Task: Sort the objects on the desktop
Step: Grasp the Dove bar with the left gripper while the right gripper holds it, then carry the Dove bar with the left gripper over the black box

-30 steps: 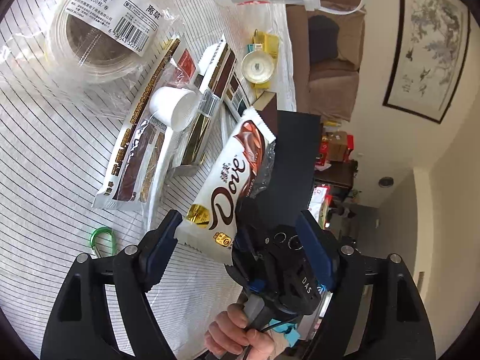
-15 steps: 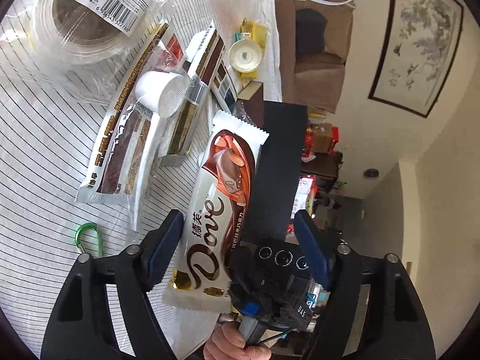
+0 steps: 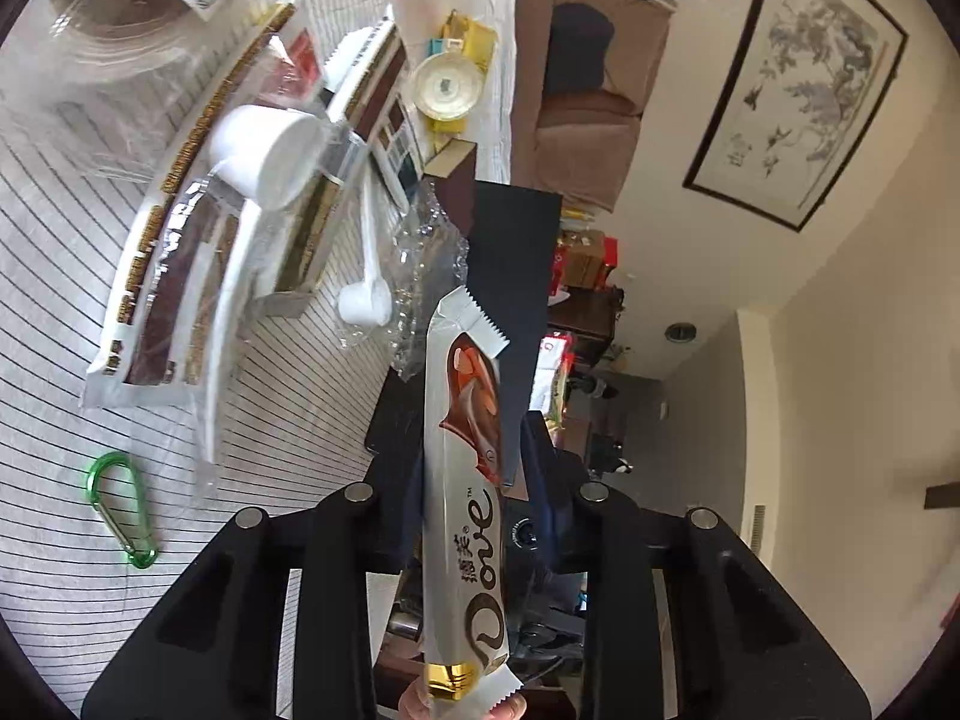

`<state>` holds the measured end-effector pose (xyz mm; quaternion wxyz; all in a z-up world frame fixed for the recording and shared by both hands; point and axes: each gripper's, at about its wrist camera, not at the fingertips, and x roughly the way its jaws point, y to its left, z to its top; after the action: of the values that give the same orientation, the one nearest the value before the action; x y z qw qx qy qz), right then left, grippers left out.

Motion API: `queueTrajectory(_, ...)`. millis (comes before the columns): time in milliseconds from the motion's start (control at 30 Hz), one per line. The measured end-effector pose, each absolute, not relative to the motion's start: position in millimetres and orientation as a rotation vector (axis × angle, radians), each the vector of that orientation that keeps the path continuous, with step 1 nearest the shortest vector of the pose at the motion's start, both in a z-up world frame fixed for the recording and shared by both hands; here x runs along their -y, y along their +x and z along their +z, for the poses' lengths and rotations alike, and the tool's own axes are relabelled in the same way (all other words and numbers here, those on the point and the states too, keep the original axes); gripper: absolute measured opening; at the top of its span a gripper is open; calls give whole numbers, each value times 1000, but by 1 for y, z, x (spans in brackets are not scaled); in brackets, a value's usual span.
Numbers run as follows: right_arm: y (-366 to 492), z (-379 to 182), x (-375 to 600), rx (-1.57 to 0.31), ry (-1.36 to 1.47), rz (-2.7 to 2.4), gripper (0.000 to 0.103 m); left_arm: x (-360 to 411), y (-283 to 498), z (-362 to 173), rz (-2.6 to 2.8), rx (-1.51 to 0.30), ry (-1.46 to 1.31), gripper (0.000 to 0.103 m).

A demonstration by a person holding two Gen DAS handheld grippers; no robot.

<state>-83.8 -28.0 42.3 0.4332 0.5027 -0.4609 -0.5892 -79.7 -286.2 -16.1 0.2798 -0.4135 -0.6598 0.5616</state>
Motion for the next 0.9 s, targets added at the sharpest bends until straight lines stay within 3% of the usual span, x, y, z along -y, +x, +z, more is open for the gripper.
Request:
queueTrajectory(600, -83, 67, 28, 1010, 1241, -1557, 18, 258, -89, 20, 1510, 1594, -1069, 20)
queueTrajectory(633, -81, 73, 27, 988, 1239, -1563, 23, 258, -88, 23, 1499, 1593, -1048, 20)
queueTrajectory(733, -73, 91, 22, 920, 1217, -1615, 60, 260, -85, 33, 1468, 1597, -1000, 20)
queueTrajectory(900, -65, 101, 15, 913, 1197, -1637, 62, 258, -83, 45, 1491, 1557, -958, 20)
